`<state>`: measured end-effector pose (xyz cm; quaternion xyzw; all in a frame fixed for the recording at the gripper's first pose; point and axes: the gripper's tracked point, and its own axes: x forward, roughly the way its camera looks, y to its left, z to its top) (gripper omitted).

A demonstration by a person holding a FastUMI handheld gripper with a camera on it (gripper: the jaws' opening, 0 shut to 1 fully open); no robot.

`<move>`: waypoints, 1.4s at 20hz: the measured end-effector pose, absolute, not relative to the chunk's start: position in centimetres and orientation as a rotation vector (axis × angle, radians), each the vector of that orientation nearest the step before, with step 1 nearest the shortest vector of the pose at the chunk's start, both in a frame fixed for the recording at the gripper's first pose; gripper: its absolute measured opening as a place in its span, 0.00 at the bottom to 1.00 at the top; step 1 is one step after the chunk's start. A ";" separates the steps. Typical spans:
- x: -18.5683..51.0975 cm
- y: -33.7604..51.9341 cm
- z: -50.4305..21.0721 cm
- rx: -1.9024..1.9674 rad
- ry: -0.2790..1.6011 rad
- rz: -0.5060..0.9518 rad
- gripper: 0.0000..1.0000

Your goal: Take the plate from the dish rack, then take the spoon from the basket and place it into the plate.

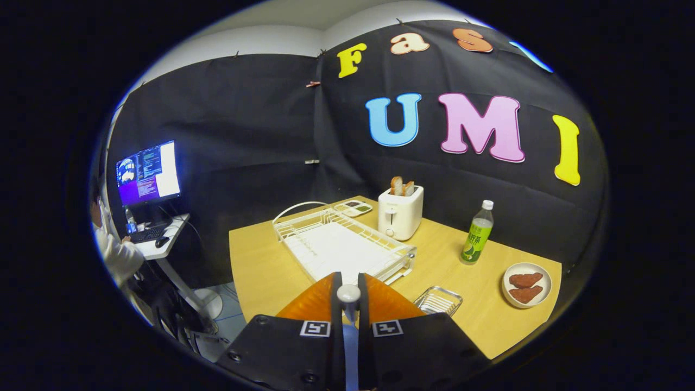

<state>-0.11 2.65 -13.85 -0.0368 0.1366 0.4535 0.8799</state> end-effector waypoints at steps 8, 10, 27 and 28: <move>-2.1 3.1 -20.9 -0.166 0.363 0.954 0.13; -2.3 3.2 -20.7 -0.169 0.347 0.953 0.13; -7.2 3.5 -25.0 -0.108 0.622 0.993 0.45; -7.5 3.6 -25.7 -0.099 0.659 0.990 0.54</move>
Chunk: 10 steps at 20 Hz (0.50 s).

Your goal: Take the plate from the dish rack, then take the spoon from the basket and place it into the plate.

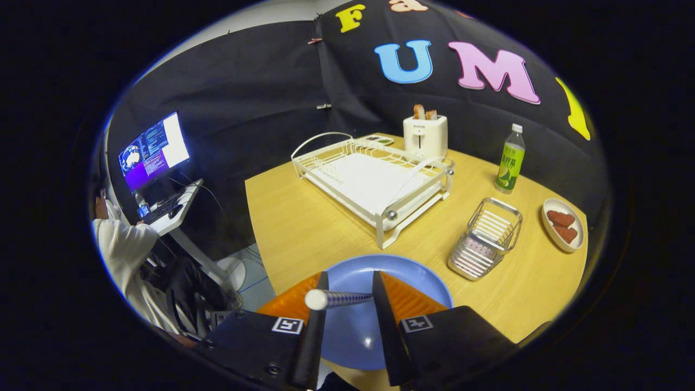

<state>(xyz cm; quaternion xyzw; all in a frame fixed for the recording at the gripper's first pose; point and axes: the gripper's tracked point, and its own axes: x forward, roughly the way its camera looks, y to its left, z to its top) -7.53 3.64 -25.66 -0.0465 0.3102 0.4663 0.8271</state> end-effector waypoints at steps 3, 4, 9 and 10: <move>-7.5 4.2 -26.2 -0.061 0.712 0.966 0.74; -7.6 4.3 -26.2 -0.045 0.733 0.962 0.83; -7.9 2.7 -23.5 0.045 0.803 0.904 0.99; -7.8 2.2 -22.8 0.062 0.809 0.880 0.98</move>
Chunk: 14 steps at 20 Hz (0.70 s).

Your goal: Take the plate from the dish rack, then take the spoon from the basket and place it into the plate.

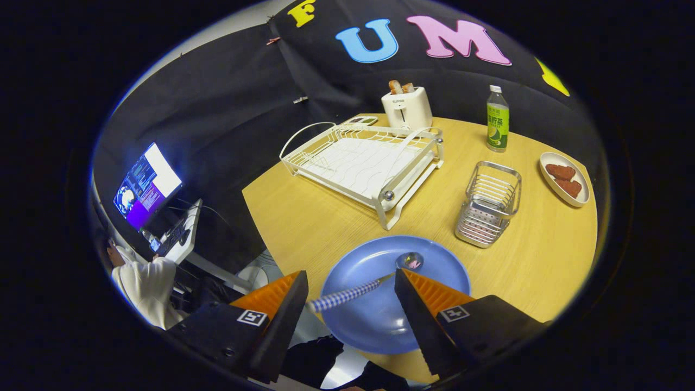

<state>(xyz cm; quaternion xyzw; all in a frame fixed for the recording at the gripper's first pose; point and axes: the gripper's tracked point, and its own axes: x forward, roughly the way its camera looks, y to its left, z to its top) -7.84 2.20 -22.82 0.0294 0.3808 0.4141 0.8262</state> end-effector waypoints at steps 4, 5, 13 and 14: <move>-5.8 1.6 -19.2 0.143 0.754 0.752 0.99; -4.8 1.4 -17.9 0.159 0.714 0.708 0.98; 0.7 -2.2 -5.8 0.214 0.366 0.365 0.98; 0.9 -2.8 -4.2 0.200 0.317 0.329 0.98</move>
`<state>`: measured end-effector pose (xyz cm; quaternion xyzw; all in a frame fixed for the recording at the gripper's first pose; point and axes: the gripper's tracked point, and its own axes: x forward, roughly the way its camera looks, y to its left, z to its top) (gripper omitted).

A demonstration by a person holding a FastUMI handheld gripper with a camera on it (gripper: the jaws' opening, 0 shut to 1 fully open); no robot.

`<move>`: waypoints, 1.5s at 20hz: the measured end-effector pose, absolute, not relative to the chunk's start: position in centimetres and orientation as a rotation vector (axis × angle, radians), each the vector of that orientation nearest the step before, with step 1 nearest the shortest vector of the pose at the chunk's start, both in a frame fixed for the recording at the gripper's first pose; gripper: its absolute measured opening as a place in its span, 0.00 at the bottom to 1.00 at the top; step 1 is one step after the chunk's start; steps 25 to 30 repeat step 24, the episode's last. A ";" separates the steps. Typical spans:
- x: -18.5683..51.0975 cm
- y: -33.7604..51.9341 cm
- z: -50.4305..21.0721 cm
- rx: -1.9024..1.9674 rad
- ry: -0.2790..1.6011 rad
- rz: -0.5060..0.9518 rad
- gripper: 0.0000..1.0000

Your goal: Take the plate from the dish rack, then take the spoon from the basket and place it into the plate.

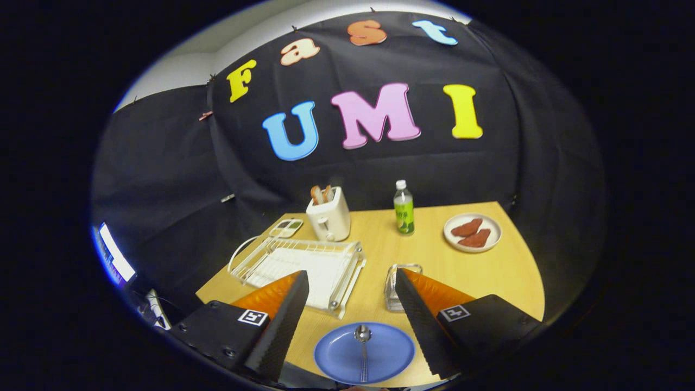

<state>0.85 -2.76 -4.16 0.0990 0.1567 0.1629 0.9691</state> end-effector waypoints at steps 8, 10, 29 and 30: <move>-1.5 -6.5 6.0 0.075 0.043 0.074 0.98; -2.4 -7.5 7.8 0.049 -0.009 0.010 0.98; -3.9 -8.5 6.0 0.116 0.049 -0.105 0.98; -3.9 -8.5 6.0 0.116 0.049 -0.105 0.98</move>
